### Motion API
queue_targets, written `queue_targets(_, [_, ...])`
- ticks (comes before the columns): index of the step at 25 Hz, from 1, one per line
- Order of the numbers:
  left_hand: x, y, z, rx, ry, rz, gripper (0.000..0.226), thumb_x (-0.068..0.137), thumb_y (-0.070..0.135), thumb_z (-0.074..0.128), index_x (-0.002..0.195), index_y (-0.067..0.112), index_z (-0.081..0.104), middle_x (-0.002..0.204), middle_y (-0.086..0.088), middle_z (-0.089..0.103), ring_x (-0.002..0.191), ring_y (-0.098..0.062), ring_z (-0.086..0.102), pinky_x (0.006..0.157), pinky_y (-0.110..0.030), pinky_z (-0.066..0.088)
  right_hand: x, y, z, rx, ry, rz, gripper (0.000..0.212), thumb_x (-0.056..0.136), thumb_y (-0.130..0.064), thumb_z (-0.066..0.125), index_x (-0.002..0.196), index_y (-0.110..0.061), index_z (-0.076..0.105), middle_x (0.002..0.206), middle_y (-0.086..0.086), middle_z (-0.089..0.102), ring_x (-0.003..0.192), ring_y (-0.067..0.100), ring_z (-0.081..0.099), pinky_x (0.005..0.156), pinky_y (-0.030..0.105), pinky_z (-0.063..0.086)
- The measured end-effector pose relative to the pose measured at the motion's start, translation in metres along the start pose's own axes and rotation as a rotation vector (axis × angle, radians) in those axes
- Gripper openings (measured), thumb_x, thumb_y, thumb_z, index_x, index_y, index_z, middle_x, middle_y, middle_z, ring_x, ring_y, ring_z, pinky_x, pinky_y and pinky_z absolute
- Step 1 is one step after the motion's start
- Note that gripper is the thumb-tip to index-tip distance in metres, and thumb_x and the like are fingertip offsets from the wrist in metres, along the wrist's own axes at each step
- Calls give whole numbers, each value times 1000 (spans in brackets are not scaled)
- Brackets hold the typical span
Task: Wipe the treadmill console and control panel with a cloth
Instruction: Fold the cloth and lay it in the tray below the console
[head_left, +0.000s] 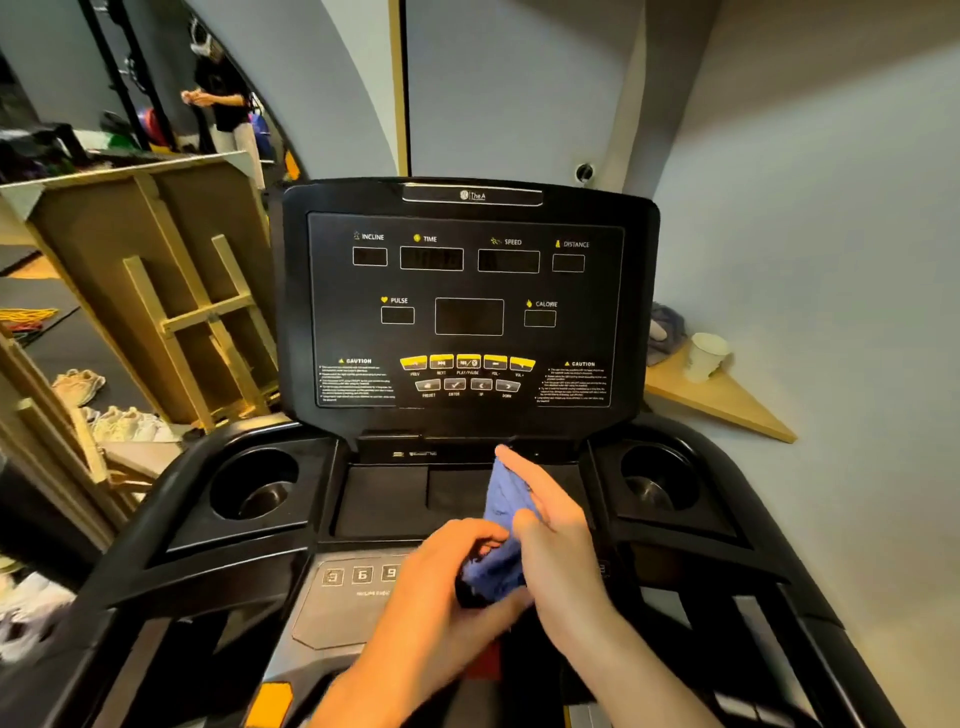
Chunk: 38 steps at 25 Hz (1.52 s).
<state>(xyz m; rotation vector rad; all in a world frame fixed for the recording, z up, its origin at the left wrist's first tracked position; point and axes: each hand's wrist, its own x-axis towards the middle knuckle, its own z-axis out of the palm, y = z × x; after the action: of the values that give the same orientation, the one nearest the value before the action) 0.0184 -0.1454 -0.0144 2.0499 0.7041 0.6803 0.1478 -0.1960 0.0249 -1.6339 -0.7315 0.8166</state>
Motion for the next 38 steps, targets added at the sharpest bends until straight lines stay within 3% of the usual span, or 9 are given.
queue_targets(2, [7,-3,-19,-8,48,72,24,77,25,79,100,26,70,99,7,72,89,-3,66,80,-24,49,2,-2,11,-8,-32,-33,68,88,-3,42,116,-62,61,144,-2,56,133,24,53,109,39,46])
queue_targets(7, [30,1,-74,-41,-8,160,27,78,4,70,93,27,69,90,8,72,81,-11,67,74,-28,51,8,-18,17,-96,-226,-149,38,104,-10,45,121,-36,67,158,-20,17,147,-7,16,93,-2,32])
queue_targets(11, [54,-15,-102,-133,-37,117,24,84,9,67,92,31,69,92,4,72,84,-10,66,76,-23,49,29,-13,-8,-650,-397,-266,24,88,-54,64,107,-40,61,164,-19,1,149,-4,-2,119,29,19])
queue_targets(13, [62,-19,-111,-163,-35,102,22,88,12,69,93,33,71,94,3,72,88,-12,67,78,-23,50,45,-12,-21,-810,-390,-305,19,90,-40,69,108,-36,62,161,-11,33,153,17,16,123,43,19])
queue_targets(16, [76,-32,-108,-135,-2,15,19,88,17,70,95,34,73,93,6,75,90,-12,69,79,-22,52,70,-5,-33,-565,-334,-329,7,93,-34,68,98,-38,68,97,-15,71,99,5,66,91,32,53])
queue_targets(19, [85,-46,-95,-110,65,-81,15,87,17,70,93,29,74,90,8,75,89,-11,70,79,-24,54,93,4,-37,-363,-274,-287,5,82,-54,66,81,-51,70,77,-26,67,76,0,65,77,24,51])
queue_targets(24, [98,-72,-72,-75,142,-246,6,85,30,71,84,26,76,75,2,74,69,-6,66,68,-32,56,114,13,-38,-257,-228,-3,7,87,-17,74,80,-18,74,79,5,71,79,25,70,80,47,59])
queue_targets(31, [104,-91,-49,64,181,-402,50,84,38,70,52,12,43,48,2,40,46,-5,31,48,-22,31,125,34,-36,-445,-25,24,12,83,-19,76,72,-22,76,68,-2,71,69,11,68,67,32,56])
queue_targets(38, [104,-80,-43,398,232,-404,39,80,47,71,60,15,59,53,2,59,50,-10,52,49,-17,34,124,48,-32,-509,57,-12,11,82,-32,79,77,-25,72,72,-7,72,71,9,70,63,29,60])
